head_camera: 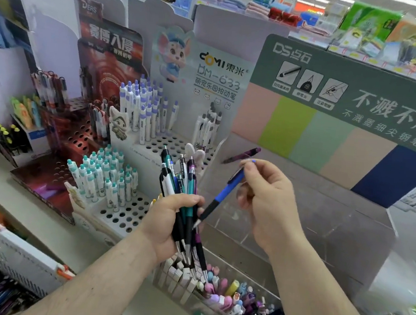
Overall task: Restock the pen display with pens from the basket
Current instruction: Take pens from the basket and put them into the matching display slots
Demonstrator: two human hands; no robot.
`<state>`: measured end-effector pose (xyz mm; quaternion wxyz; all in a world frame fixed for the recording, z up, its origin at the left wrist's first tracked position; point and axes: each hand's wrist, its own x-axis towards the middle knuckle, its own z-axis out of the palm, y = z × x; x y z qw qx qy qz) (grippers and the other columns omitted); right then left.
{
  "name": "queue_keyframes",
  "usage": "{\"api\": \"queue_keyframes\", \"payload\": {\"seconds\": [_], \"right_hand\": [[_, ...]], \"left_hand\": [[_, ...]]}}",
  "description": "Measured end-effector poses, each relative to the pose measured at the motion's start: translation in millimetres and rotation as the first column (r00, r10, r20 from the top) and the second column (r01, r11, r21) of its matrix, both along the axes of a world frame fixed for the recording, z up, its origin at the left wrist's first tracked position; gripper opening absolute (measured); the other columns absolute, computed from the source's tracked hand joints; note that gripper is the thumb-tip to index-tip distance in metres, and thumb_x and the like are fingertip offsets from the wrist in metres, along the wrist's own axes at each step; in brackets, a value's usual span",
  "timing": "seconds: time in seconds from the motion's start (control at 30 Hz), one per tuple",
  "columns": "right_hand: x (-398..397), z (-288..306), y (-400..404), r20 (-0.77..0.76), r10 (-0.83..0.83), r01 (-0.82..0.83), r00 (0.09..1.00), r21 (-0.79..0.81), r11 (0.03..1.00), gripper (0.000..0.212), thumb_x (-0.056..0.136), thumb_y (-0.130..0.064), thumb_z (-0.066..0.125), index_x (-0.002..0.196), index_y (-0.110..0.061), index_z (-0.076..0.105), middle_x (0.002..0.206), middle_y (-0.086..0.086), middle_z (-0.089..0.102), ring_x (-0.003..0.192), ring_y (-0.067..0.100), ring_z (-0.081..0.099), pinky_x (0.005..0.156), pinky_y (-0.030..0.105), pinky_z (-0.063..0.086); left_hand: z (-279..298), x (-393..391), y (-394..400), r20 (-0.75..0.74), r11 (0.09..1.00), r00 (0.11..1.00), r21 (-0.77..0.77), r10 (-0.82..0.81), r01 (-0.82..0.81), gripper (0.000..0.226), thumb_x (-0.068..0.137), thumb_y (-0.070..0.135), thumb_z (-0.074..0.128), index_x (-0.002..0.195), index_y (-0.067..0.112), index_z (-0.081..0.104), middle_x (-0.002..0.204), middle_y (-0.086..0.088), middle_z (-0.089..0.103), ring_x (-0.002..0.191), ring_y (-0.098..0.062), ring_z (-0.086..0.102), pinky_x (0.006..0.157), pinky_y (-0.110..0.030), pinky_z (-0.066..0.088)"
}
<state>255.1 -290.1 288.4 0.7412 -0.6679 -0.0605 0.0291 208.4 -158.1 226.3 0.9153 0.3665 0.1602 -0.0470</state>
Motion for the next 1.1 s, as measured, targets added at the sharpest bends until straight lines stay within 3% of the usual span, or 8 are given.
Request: {"api": "queue_keyframes", "payload": {"seconds": [0.1,0.2,0.4,0.63,0.77,0.93,1.03,1.1], "right_hand": [[-4,3,-8,-0.117,0.016,0.017,0.993,0.282,0.959,0.021,0.103,-0.007,0.045,0.089,-0.009,0.059,0.073,0.007,0.065,0.042,0.013,0.050,0.042,0.020,0.045],[-9,0,-11,-0.154,0.015,0.045,0.988,0.382,0.923,0.023,0.104,-0.008,0.042,0.090,-0.008,0.059,0.071,0.009,0.067,0.044,0.015,0.055,0.044,0.022,0.049],[-9,-11,-20,-0.037,-0.163,0.167,0.986,0.227,0.959,0.011,0.095,-0.011,0.060,0.088,-0.011,0.069,0.076,0.005,0.071,0.052,0.012,0.061,0.054,0.022,0.053],[-12,-6,-35,0.065,-0.310,0.297,0.948,0.162,0.941,0.017,0.091,0.001,0.064,0.098,-0.014,0.069,0.069,-0.002,0.072,0.063,0.017,0.070,0.061,0.026,0.059],[4,20,-62,0.280,-0.599,0.528,0.750,0.294,0.797,0.016,0.091,-0.002,0.068,0.095,-0.017,0.065,0.071,-0.002,0.070,0.062,0.018,0.070,0.062,0.029,0.059],[44,23,-83,0.536,-0.656,0.737,0.532,0.090,0.670,0.013,0.086,-0.016,0.074,0.093,-0.023,0.066,0.082,0.001,0.071,0.075,0.020,0.072,0.075,0.042,0.061],[59,13,-73,0.624,-0.540,0.751,0.565,-0.118,0.650,0.013,0.083,-0.019,0.077,0.095,-0.018,0.072,0.074,-0.020,0.063,0.068,-0.001,0.064,0.077,0.030,0.057],[63,6,-65,0.655,-0.440,0.721,0.614,-0.239,0.650,0.012,0.084,-0.018,0.077,0.095,-0.014,0.074,0.072,-0.019,0.062,0.064,-0.003,0.059,0.070,0.014,0.050]], "left_hand": [[-5,0,2,0.010,0.999,0.999,-0.003,-0.032,0.032,0.010,0.067,0.013,0.059,0.064,0.008,0.066,0.058,-0.007,0.051,0.047,-0.017,0.050,0.049,-0.024,0.043],[-5,1,-1,0.030,0.999,0.999,-0.025,-0.032,0.033,0.013,0.069,0.015,0.059,0.063,0.011,0.070,0.059,-0.008,0.053,0.049,-0.019,0.051,0.053,-0.026,0.043],[-2,6,-4,0.140,0.980,0.990,-0.197,0.030,-0.002,0.014,0.056,0.014,0.078,0.066,0.006,0.072,0.063,-0.008,0.055,0.054,-0.014,0.055,0.052,-0.024,0.053],[5,18,-17,0.134,0.989,0.990,-0.146,0.034,-0.015,0.015,0.074,0.018,0.059,0.066,0.010,0.070,0.063,-0.006,0.057,0.050,-0.017,0.056,0.051,-0.024,0.053],[8,25,-19,0.163,0.990,0.987,-0.138,0.008,0.015,0.016,0.075,0.017,0.059,0.064,0.012,0.070,0.065,-0.002,0.057,0.052,-0.014,0.056,0.052,-0.024,0.052],[9,27,-15,0.180,0.993,0.982,-0.085,-0.064,0.080,0.007,0.072,0.012,0.068,0.066,0.013,0.070,0.065,-0.003,0.057,0.054,-0.016,0.056,0.053,-0.025,0.052],[8,25,-16,0.177,0.989,0.976,-0.040,-0.130,0.139,0.010,0.070,0.021,0.063,0.071,0.013,0.069,0.065,-0.003,0.056,0.056,-0.018,0.056,0.054,-0.026,0.051],[9,24,-18,0.174,0.987,0.973,-0.031,-0.152,0.160,0.011,0.070,0.022,0.063,0.070,0.014,0.070,0.066,-0.003,0.056,0.057,-0.018,0.056,0.057,-0.026,0.050]]}}
